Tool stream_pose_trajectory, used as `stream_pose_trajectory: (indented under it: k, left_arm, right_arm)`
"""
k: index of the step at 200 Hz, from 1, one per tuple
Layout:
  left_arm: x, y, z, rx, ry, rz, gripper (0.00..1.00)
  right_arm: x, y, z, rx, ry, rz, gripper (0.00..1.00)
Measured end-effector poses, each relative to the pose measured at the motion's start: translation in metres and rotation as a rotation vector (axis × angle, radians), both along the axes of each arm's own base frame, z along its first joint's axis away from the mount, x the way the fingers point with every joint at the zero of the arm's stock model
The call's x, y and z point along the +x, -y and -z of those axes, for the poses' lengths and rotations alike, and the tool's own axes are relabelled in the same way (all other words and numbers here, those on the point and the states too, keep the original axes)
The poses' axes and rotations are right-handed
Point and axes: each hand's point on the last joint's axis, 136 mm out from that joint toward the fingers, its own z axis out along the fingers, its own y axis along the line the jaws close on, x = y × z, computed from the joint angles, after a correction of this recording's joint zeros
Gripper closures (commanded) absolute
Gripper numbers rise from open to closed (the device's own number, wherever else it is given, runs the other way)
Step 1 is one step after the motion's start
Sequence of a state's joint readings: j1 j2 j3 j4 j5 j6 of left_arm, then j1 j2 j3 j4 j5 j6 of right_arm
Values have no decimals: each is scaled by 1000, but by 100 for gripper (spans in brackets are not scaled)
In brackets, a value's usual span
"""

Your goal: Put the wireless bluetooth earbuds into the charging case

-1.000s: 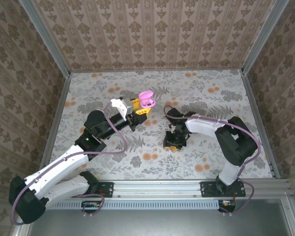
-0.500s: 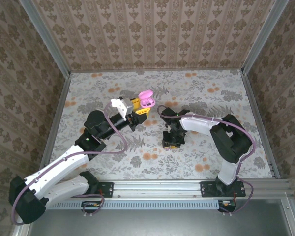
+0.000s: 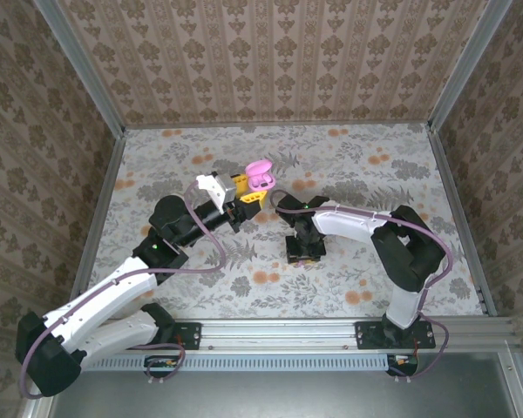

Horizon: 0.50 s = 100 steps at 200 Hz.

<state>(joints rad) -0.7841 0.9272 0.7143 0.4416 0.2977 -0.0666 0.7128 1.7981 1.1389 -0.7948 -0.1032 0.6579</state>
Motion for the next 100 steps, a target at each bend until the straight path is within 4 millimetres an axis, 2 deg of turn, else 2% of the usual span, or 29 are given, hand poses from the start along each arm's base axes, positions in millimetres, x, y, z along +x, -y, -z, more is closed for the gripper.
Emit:
stream_pose_trajectory:
  k: [100]
  left_arm:
    - [1, -1, 0, -1, -1, -10, 64]
  right_arm:
    - [-3, 0, 9, -62, -27, -73, 70]
